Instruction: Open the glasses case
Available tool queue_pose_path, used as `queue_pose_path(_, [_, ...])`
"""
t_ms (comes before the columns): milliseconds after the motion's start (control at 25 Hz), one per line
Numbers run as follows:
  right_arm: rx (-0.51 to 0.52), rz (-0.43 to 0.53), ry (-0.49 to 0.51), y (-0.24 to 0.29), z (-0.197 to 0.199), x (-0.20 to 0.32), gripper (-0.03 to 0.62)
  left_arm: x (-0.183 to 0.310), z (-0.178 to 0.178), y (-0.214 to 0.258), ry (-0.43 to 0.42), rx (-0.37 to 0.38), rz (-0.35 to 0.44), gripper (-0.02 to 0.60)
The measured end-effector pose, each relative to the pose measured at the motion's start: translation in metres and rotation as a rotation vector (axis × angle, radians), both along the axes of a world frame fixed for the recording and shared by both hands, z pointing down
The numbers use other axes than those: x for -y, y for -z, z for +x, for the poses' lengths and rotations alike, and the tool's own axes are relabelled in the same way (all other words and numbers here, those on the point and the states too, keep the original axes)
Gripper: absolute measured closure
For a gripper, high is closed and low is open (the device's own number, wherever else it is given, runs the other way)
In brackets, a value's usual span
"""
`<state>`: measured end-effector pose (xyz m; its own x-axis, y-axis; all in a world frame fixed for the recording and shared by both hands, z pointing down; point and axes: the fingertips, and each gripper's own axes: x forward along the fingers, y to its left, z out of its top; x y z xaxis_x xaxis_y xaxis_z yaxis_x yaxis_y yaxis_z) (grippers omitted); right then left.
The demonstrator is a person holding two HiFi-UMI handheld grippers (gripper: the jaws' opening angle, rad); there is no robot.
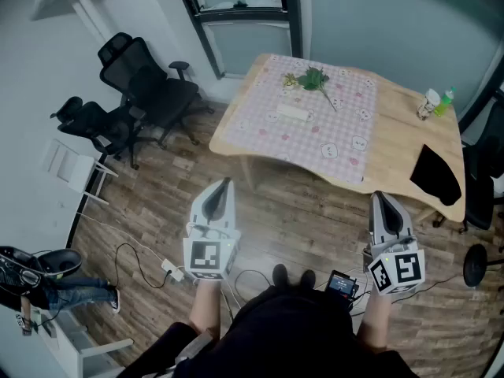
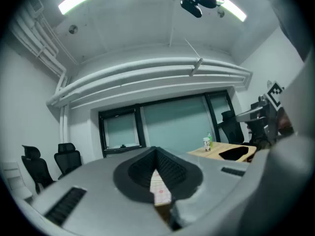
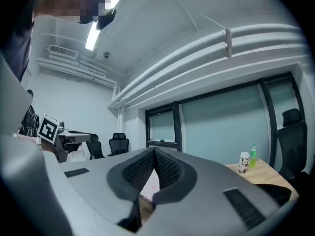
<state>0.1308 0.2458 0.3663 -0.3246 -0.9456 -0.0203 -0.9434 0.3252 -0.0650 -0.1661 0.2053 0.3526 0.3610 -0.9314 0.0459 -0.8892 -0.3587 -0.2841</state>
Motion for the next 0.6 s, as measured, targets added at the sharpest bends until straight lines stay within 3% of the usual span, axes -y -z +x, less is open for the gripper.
queue_pose_path(120, [0.001, -0.01, 0.0, -0.001, 0.007, -0.004, 0.577, -0.005, 0.002, 0.005, 0.028, -0.033, -0.006, 0.586])
queue_pose_path(440, [0.041, -0.023, 0.005, -0.007, 0.033, -0.004, 0.577, -0.01, 0.027, 0.007, 0.024, -0.011, -0.005, 0.586])
queue_pose_path(600, [0.004, -0.011, 0.016, -0.013, 0.039, 0.0, 0.576, -0.015, 0.038, -0.002, 0.014, 0.01, -0.001, 0.586])
